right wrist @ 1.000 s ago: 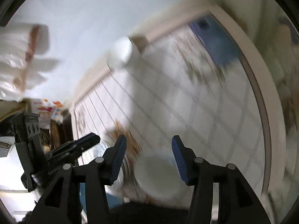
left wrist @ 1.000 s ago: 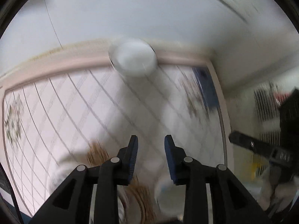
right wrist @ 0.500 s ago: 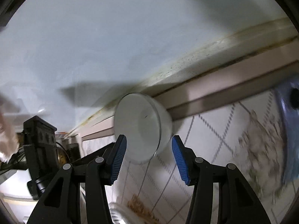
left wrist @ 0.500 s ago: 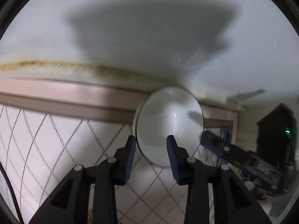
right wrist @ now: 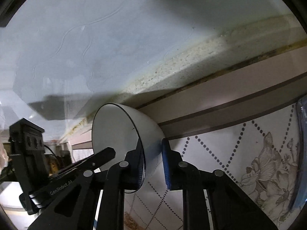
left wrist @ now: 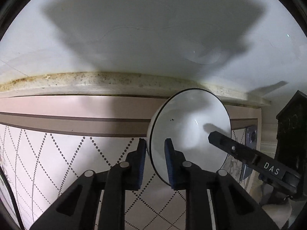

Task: Organize plates and bowls

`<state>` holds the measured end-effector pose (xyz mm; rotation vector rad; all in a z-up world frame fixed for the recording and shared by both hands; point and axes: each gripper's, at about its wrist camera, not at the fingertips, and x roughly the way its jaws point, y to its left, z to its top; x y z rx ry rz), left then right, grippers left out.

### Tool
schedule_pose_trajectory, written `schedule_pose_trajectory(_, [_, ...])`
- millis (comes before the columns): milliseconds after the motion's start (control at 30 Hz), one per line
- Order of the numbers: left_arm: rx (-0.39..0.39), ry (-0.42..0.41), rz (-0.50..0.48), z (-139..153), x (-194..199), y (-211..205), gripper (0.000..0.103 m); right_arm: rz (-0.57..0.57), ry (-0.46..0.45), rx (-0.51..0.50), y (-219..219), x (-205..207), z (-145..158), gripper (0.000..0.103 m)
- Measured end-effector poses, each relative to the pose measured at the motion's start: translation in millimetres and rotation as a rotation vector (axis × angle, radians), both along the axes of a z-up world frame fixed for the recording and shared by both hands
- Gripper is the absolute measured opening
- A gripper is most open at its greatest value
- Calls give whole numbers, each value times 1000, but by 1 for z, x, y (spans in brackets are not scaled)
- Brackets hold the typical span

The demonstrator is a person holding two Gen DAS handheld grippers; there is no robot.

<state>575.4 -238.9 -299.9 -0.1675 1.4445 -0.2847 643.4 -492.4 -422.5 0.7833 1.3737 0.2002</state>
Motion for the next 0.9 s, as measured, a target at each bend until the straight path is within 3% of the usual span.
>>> schedule_pose_trajectory(200, [22, -47, -30, 21, -19, -6, 17, 8, 5, -9, -4, -15, 11, 17])
schedule_pose_trajectory(533, [10, -104, -104, 72, -98, -18, 17, 7, -42, -24, 4, -63, 58, 17])
schedule_pose_trajectory(900, [-31, -151, -214, 114, -195, -22, 17, -23, -77, -54, -3, -187, 113, 17])
